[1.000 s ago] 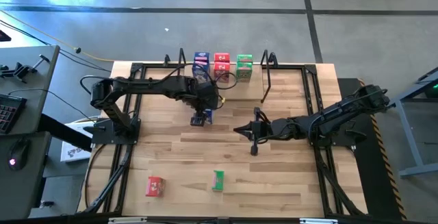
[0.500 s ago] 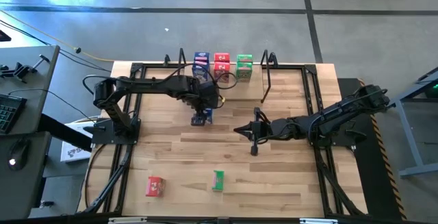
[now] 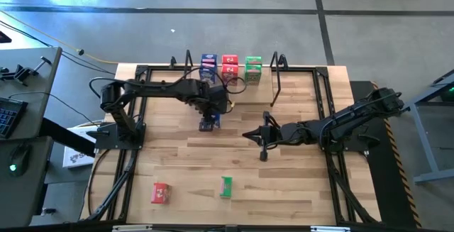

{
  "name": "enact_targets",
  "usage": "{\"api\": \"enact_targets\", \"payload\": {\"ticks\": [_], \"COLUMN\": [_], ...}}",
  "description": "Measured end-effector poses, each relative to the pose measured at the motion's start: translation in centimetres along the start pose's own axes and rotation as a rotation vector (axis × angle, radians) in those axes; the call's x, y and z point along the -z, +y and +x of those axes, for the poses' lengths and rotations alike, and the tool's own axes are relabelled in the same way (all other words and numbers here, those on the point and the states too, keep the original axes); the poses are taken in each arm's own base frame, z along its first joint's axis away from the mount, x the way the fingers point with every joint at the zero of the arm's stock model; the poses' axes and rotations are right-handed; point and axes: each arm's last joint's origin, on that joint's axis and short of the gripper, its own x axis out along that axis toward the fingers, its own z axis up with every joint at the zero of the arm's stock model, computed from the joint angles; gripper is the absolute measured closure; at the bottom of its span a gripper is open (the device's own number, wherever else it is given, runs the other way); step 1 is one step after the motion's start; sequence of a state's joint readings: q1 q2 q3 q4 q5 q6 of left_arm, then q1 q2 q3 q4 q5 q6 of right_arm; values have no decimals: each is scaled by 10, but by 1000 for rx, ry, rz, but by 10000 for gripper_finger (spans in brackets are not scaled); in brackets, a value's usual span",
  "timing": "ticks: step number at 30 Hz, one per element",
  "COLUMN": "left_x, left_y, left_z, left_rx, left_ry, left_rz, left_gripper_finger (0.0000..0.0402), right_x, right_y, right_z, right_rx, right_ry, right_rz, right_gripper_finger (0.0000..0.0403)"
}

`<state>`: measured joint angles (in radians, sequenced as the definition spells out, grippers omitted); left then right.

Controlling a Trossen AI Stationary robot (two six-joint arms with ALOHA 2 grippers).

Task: Stack cereal on shelf
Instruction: Put the center blue cereal box on the shelf aligned with the other blue cereal box

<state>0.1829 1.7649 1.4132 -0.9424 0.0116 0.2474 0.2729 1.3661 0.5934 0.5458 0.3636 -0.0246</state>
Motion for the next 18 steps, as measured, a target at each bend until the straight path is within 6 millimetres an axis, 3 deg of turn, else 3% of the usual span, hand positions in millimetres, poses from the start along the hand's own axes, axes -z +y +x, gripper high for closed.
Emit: {"api": "enact_targets", "payload": {"ticks": [11, 18], "left_x": [4, 1], "left_y": [7, 22], "left_z": [-1, -31], "left_rx": [6, -66], "left_ry": [20, 13], "left_rz": [55, 139], "left_gripper_finger": [215, 224], "right_x": [0, 1], "right_y": [0, 0], "right_z": [0, 0], "right_rx": [0, -1], "right_ry": [4, 9], "right_rz": [-2, -2], "right_gripper_finger": [403, 403]}}
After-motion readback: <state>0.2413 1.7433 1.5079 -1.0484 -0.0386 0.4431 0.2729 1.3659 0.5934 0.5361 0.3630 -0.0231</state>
